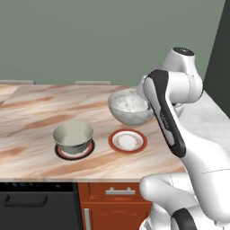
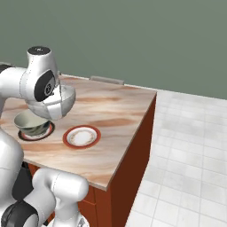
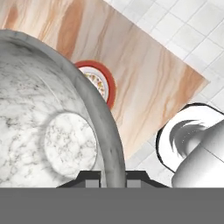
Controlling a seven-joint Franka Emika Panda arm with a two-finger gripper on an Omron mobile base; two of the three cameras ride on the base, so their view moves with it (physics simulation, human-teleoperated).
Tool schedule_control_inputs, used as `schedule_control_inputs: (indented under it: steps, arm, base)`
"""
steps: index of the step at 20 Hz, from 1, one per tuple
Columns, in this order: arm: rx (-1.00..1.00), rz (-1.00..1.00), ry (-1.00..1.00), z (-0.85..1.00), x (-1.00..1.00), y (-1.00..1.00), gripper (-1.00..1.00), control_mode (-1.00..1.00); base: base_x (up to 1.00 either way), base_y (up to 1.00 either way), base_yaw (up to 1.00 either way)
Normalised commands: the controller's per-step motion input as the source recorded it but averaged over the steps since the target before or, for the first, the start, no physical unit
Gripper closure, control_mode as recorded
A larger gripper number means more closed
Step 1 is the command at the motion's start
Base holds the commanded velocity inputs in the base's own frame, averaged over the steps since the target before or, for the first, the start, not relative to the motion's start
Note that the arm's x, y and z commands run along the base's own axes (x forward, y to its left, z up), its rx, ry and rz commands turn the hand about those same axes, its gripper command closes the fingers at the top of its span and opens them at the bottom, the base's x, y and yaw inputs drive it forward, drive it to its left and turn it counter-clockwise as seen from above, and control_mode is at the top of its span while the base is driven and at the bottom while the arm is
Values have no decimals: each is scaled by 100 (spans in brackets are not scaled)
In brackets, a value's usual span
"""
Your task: Move the bowls from the cabinet to the plates on the dining table.
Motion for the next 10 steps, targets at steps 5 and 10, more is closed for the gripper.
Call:
schedule_control_inputs:
  steps: [5,10]
  arm:
    - [-11,17,6,-37,18,0,100,-100]
    - [-10,15,5,-21,20,0,100,-100]
  base:
    - [0,0,0]
    - [0,0,0]
